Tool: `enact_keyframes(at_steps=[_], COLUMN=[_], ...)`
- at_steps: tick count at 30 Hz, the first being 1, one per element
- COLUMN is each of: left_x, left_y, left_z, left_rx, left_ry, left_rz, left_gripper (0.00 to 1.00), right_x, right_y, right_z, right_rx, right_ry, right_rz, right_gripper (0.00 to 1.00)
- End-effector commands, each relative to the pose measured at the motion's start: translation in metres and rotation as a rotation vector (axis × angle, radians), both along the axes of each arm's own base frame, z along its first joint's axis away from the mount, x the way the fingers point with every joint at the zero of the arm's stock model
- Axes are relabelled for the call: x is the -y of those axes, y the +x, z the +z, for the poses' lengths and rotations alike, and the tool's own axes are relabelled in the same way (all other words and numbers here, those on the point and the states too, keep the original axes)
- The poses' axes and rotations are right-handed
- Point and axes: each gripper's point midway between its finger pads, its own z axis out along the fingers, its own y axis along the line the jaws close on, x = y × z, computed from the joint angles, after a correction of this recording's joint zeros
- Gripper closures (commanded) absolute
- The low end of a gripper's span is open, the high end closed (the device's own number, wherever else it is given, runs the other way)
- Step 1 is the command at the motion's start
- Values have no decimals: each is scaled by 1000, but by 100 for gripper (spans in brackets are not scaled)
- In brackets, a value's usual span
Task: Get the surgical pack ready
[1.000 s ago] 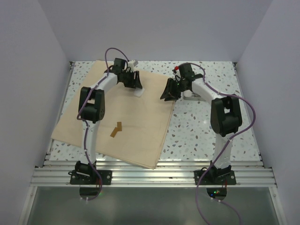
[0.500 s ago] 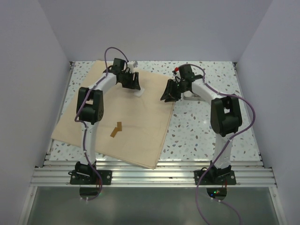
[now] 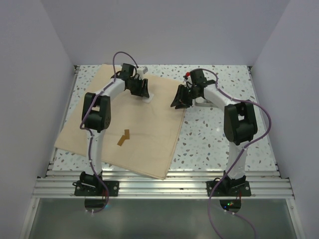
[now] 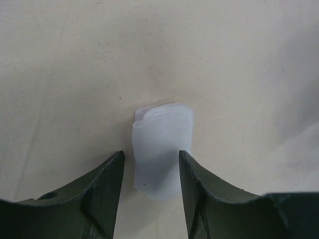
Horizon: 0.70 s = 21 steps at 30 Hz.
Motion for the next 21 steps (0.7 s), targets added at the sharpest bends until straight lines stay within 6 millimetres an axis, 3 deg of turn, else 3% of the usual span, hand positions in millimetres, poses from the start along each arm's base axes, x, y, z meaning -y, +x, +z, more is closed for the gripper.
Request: enact_keyframes(at_steps=[1,11,21], left_x=[16,18,20], left_y=[-20,-20,-3], left_z=[-7,-10,11], left_rx=[-48,-51,-5], left_ry=[18,29,12], left_rz=[-56,-53,-22], left_gripper=[49,58,78], right_x=[-6,-6,-7], right_y=[4,6,7], right_z=[24,24,23], right_rx=[52,52,53], right_ry=[41,44,42], right_rz=[7,7,10], right_gripper=[62,62,62])
